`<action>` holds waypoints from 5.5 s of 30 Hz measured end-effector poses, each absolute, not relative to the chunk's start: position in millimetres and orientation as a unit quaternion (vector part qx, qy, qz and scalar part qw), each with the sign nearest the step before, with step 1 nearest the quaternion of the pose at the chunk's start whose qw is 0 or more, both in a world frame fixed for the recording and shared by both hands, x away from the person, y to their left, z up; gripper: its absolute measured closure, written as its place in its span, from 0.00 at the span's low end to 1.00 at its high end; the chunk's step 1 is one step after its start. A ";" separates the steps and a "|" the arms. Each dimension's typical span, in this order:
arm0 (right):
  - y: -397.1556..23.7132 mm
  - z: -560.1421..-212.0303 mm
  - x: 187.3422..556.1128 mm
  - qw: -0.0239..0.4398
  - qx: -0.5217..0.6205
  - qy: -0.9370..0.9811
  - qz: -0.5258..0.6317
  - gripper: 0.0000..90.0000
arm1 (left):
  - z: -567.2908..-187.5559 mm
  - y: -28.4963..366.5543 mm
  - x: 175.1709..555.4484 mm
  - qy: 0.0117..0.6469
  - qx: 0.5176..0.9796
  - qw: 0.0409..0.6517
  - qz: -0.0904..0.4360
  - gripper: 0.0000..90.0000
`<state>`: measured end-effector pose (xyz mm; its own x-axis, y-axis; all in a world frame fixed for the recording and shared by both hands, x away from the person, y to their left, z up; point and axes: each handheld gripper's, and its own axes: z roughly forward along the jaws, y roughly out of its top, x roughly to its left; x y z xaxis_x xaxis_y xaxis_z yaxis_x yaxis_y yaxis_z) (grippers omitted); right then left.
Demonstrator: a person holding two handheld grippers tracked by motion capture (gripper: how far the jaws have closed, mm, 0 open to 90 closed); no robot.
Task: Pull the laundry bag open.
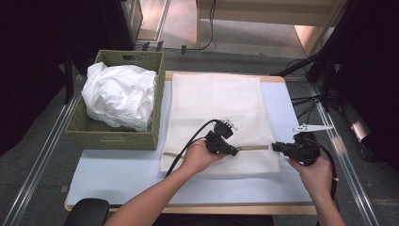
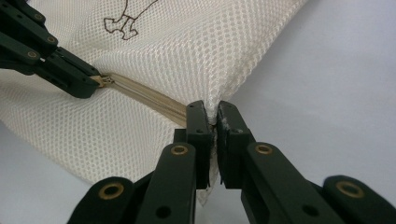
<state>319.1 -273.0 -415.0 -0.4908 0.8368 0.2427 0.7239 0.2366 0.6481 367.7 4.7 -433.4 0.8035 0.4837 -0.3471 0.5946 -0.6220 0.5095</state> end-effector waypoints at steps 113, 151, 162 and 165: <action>-280.8 -419.0 315.8 0.084 0.513 0.777 0.355 0.96 | -426.5 55.6 359.8 0.331 0.884 0.319 -0.085 0.98; -284.5 -423.7 320.4 0.069 0.530 0.769 0.351 0.97 | -424.1 94.5 357.7 0.370 0.868 0.323 -0.071 0.98; -287.2 -424.8 320.9 0.062 0.526 0.768 0.360 0.96 | -421.5 95.5 356.4 0.367 0.869 0.326 -0.068 0.98; -286.7 -424.9 321.2 0.059 0.527 0.768 0.360 0.96 | -421.6 94.5 355.9 0.368 0.870 0.321 -0.062 0.98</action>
<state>321.2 -286.7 -424.9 -0.4384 0.8511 0.2888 0.7658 0.1855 0.6158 355.9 94.5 -421.6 0.7210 0.6016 -0.3437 0.6807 -0.5224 0.5136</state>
